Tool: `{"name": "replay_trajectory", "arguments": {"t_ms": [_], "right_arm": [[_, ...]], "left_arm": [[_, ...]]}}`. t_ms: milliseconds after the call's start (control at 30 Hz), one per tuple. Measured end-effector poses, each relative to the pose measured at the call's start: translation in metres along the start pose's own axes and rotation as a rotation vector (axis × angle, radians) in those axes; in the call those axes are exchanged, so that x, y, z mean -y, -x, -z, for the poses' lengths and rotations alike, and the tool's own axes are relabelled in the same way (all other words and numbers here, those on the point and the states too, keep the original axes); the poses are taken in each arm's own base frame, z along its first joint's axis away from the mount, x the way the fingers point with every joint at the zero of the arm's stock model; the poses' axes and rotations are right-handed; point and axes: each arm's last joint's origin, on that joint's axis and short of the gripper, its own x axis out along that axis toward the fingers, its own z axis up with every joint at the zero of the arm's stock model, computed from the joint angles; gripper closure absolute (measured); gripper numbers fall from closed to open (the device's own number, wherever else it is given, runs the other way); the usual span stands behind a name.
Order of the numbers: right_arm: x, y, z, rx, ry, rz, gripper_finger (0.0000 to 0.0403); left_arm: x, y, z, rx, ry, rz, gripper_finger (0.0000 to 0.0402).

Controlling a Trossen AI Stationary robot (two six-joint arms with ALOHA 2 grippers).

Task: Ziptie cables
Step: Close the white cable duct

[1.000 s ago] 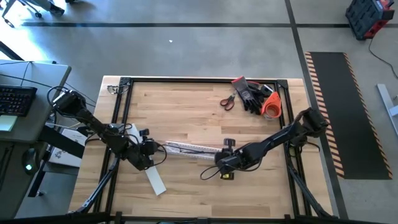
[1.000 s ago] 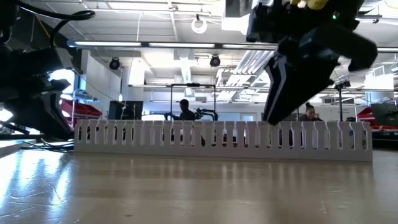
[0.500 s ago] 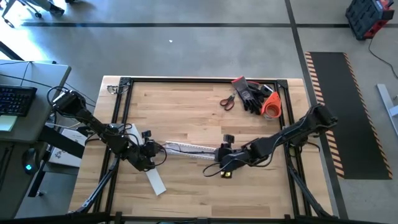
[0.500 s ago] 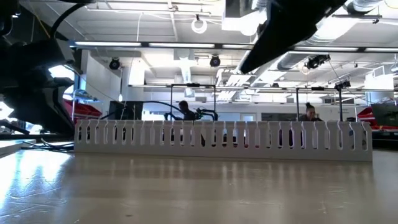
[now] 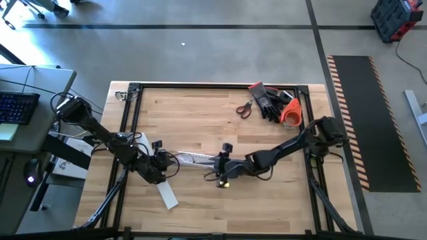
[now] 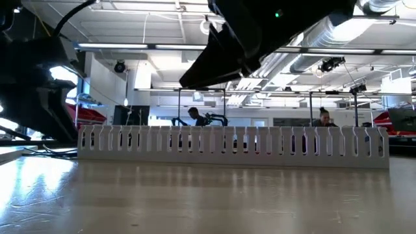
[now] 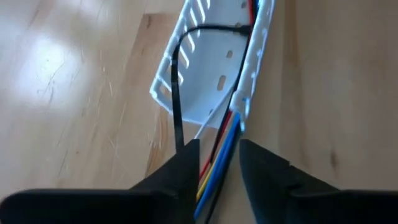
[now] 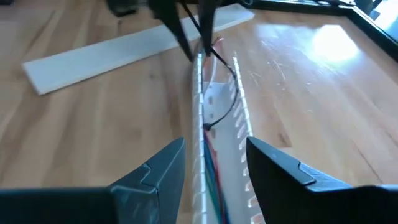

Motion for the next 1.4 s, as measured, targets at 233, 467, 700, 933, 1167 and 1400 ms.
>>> {"name": "replay_trajectory", "arguments": {"t_ms": [233,467,700,933,1167,1400], "right_arm": [[0.004,-0.002,-0.002,0.011,-0.002,0.006,0.0286],[-0.008,0.018,-0.012,0.077,0.043,0.075,0.0312],[-0.027,0.038,-0.015,0.126,0.069,0.113,0.0314],[-0.045,0.05,-0.011,0.153,0.078,0.133,0.0313],[-0.065,0.065,-0.008,0.187,0.027,0.06,0.0313],[-0.072,0.063,-0.012,0.223,0.024,-0.084,0.0313]], "left_arm": [[0.0,0.027,-0.036,0.049,0.022,0.01,0.0271],[-0.005,0.054,-0.066,0.175,0.077,0.055,0.0271],[-0.012,0.065,-0.065,0.133,0.098,0.165,0.027],[-0.016,0.086,-0.06,0.181,0.152,0.208,0.027],[0.008,0.084,-0.042,0.021,-0.04,0.355,0.0291],[0.041,0.047,-0.014,-0.339,-0.014,0.308,0.0333]]}}
